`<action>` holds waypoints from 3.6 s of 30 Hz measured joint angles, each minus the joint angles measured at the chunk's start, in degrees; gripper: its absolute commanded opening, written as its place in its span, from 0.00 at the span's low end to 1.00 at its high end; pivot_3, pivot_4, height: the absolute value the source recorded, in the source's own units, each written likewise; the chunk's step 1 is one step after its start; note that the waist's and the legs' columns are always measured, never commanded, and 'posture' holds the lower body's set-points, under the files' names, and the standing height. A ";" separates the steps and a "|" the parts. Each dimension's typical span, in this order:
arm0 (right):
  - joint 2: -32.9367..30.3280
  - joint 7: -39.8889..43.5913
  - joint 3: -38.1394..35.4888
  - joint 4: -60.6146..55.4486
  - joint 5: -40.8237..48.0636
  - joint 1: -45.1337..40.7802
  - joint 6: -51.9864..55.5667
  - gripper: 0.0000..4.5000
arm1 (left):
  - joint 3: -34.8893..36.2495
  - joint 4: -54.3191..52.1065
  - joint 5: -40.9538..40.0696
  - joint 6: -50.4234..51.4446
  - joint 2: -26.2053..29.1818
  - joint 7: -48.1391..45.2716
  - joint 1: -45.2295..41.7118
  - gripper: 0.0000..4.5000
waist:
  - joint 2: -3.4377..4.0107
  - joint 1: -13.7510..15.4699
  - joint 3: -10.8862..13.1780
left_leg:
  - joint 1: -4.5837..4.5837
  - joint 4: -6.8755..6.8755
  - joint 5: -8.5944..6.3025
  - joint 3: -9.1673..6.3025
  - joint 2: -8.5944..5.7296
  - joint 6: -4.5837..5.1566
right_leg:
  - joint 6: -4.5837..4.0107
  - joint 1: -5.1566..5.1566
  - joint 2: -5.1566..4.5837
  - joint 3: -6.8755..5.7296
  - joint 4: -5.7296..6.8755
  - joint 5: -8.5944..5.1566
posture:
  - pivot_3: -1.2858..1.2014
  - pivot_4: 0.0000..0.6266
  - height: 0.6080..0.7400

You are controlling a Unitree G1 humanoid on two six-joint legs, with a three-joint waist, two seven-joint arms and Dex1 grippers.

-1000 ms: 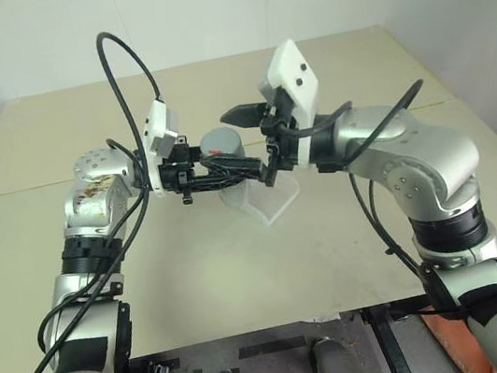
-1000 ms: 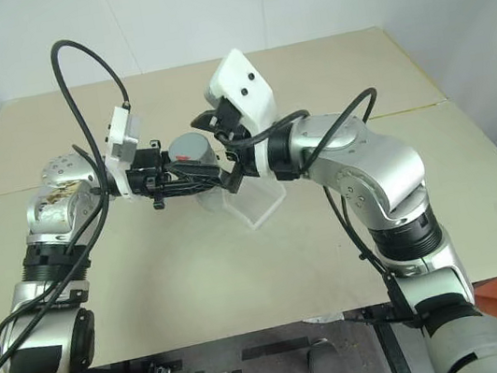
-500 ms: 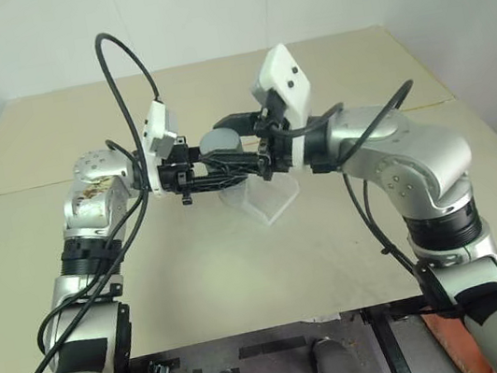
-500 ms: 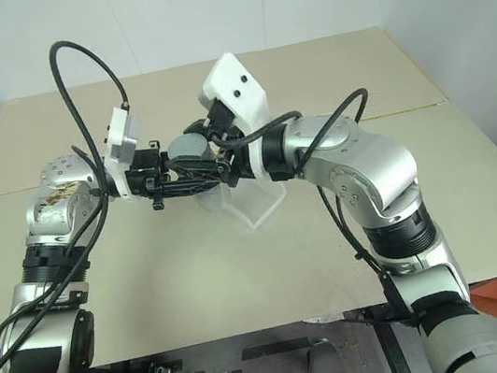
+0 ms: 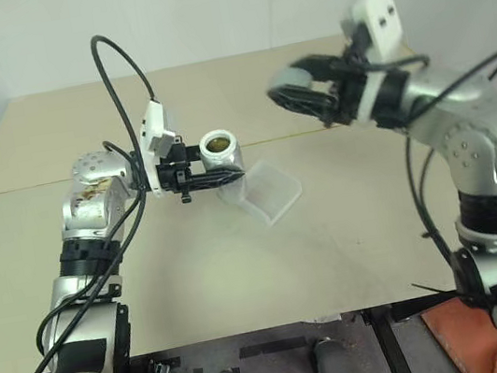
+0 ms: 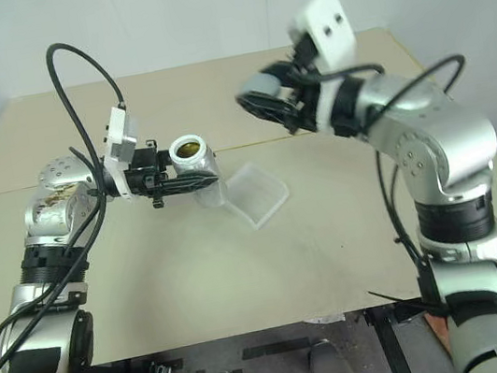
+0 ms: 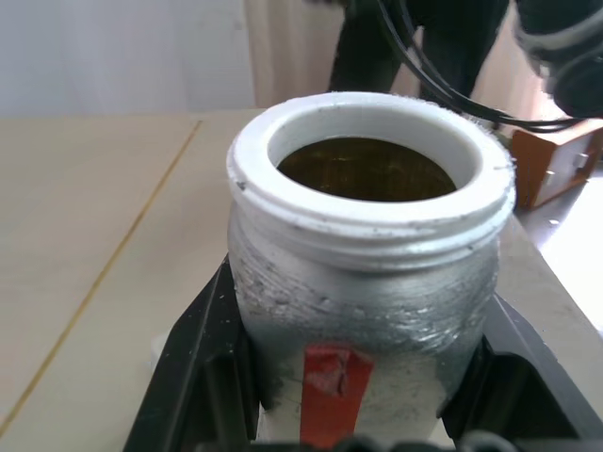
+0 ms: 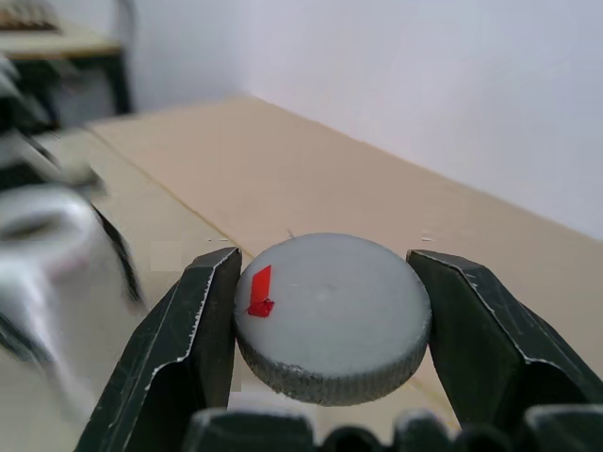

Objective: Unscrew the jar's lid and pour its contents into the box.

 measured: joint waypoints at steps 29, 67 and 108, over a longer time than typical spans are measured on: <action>-7.65 8.97 -5.31 -12.13 9.24 18.49 8.48 0.99 | -20.92 21.53 58.31 -56.31 -0.21 67.08 -11.91 0.43 | -0.05 2.31 0.02 | -0.01 0.03 -0.02 0.04 -0.09 0.03 | 0.11 0.14 -0.05 0.03 -0.60 0.07 | 0.52 0.24 1.00; -11.66 4.36 -8.46 -16.54 18.72 16.07 9.85 0.99 | -11.70 35.60 38.93 -31.37 -10.92 57.99 -17.35 0.43 | -0.06 3.64 0.03 | -0.40 0.08 0.09 0.04 -0.14 -0.15 | 0.20 -0.04 -0.13 -0.04 -0.37 0.13 | 0.52 0.24 1.00; -13.98 5.40 -8.40 -17.31 20.14 15.27 7.84 0.99 | -58.93 31.95 101.32 -41.32 -8.14 111.17 -27.14 0.43 | -0.06 4.53 0.02 | -0.45 0.09 0.13 0.08 -0.18 -0.22 | 0.29 -0.07 -0.15 -0.01 -0.50 0.24 | 0.52 0.24 1.00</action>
